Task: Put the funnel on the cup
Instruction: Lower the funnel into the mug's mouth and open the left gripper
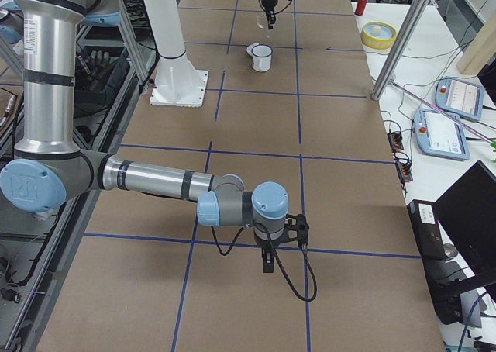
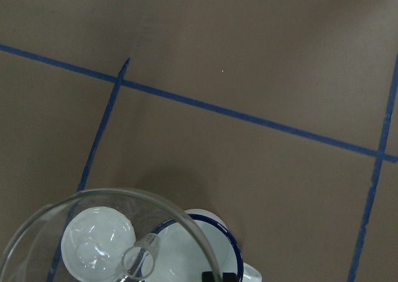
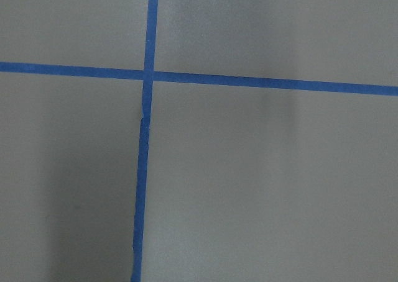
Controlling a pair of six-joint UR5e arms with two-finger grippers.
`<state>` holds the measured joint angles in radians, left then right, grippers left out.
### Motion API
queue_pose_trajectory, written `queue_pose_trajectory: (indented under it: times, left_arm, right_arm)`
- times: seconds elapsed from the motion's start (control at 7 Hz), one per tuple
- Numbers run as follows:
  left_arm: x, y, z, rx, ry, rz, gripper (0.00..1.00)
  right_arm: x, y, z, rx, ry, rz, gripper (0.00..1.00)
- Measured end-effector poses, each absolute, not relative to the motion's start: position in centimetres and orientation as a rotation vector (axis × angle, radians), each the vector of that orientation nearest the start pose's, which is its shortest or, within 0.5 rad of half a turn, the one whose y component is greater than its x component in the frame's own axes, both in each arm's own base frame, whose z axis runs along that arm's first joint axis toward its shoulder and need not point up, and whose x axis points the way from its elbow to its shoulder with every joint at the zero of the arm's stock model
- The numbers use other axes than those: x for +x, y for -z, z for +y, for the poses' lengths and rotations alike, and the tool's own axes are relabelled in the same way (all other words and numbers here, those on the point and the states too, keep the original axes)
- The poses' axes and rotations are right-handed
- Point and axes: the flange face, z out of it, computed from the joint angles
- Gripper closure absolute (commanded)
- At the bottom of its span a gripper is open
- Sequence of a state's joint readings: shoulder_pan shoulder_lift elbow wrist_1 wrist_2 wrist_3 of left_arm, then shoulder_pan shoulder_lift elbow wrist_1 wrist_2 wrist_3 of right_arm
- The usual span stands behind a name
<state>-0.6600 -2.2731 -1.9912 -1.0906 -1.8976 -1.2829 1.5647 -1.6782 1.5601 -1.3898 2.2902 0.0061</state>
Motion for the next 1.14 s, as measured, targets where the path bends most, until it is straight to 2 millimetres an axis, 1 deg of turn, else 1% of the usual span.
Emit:
queue_pose_trajectory:
  times: [0.14,0.29,0.57,0.86,1.0,1.14]
  left_arm:
    - [41.6,-16.0,-44.2,0.008,0.234,0.714,1.00]
    - [42.8,-16.9,-44.2,0.004,0.221,0.714,1.00]
    - [45.4,-19.0,-42.7,-0.010,0.178,0.717,1.00]
    - [47.7,-20.9,-42.5,-0.016,0.156,0.720,1.00]
    - [48.5,-21.2,-42.1,-0.019,0.144,0.723,1.00]
    - [48.9,-21.5,-41.9,-0.020,0.137,0.724,0.73]
  right_arm:
    - [6.5,-70.0,-44.9,0.056,0.023,-0.720,0.00]
    - [6.5,-70.0,-44.9,0.056,0.023,-0.720,0.00]
    - [6.5,-70.0,-44.9,0.056,0.023,-0.720,0.00]
    - [6.5,-70.0,-44.9,0.056,0.023,-0.720,0.00]
    - [6.5,-70.0,-44.9,0.056,0.023,-0.720,0.00]
    - [6.5,-70.0,-44.9,0.056,0.023,-0.720,0.00]
